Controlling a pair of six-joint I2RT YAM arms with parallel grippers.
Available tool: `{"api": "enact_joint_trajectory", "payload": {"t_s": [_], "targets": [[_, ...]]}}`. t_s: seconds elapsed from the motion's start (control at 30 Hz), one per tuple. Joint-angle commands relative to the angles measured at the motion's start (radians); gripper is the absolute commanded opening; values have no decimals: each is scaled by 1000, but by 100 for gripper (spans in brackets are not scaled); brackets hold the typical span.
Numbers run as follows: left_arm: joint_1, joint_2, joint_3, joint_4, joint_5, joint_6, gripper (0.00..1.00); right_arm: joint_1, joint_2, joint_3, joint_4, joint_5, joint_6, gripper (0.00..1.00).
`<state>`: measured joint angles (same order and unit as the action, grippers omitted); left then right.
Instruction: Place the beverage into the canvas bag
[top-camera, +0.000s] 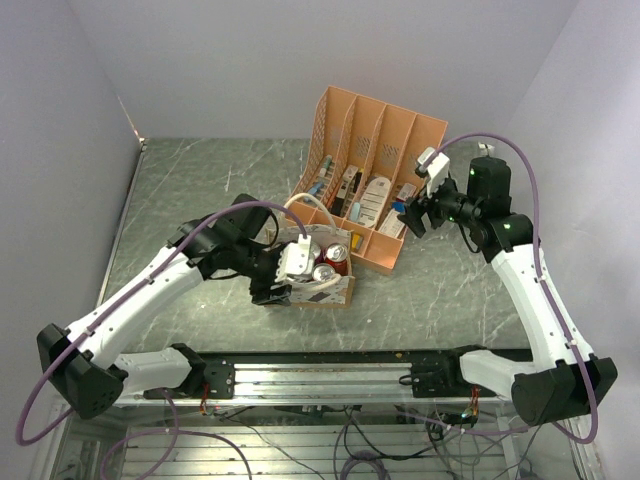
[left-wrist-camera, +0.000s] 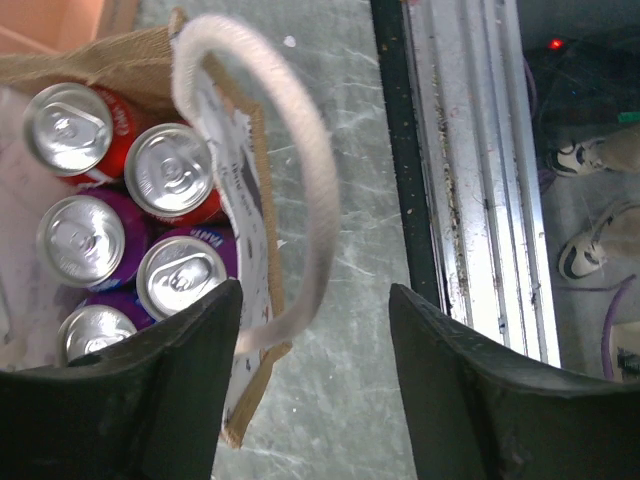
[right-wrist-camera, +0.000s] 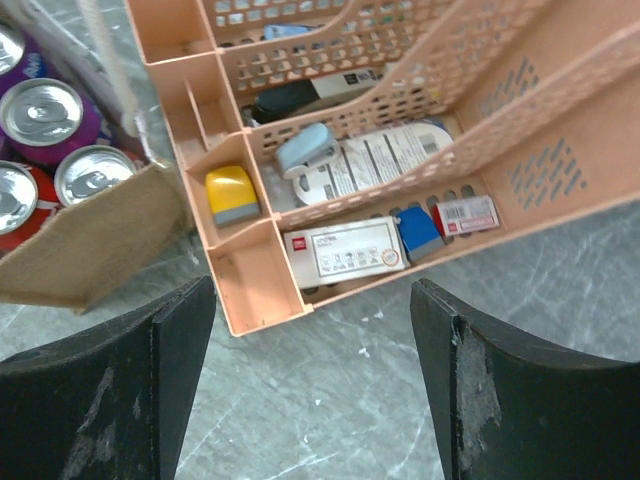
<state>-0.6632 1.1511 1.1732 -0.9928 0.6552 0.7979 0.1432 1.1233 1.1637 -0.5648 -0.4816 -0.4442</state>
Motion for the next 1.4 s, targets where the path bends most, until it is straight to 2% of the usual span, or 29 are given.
{"api": "enact_joint_trajectory", "payload": {"t_s": [0.0, 0.2, 0.3, 0.37, 0.53, 0.67, 0.83, 0.93, 1.2, 1.37], "targets": [[50, -50, 48, 47, -47, -76, 79, -56, -35, -21, 60, 84, 41, 81], [161, -109, 62, 116, -149, -212, 88, -91, -28, -65, 113, 302, 63, 88], [228, -137, 52, 185, -285, -298, 97, -101, -19, -66, 118, 360, 94, 99], [274, -154, 48, 231, -380, -362, 100, -107, -16, -57, 116, 378, 108, 100], [400, -192, 21, 369, -639, -507, 100, -111, 13, -15, 97, 440, 188, 100], [473, -225, -19, 469, -775, -595, 100, -111, 16, 1, 112, 504, 288, 100], [572, -290, -114, 595, -801, -669, 99, -116, -47, -67, 202, 564, 320, 100], [576, -297, -151, 636, -800, -660, 99, -116, -59, -80, 233, 589, 333, 100], [582, -180, -86, 649, -778, -640, 99, -116, 2, 20, 226, 547, 320, 100], [597, -223, -171, 775, -710, -728, 99, -117, -58, -70, 329, 595, 305, 100]]}}
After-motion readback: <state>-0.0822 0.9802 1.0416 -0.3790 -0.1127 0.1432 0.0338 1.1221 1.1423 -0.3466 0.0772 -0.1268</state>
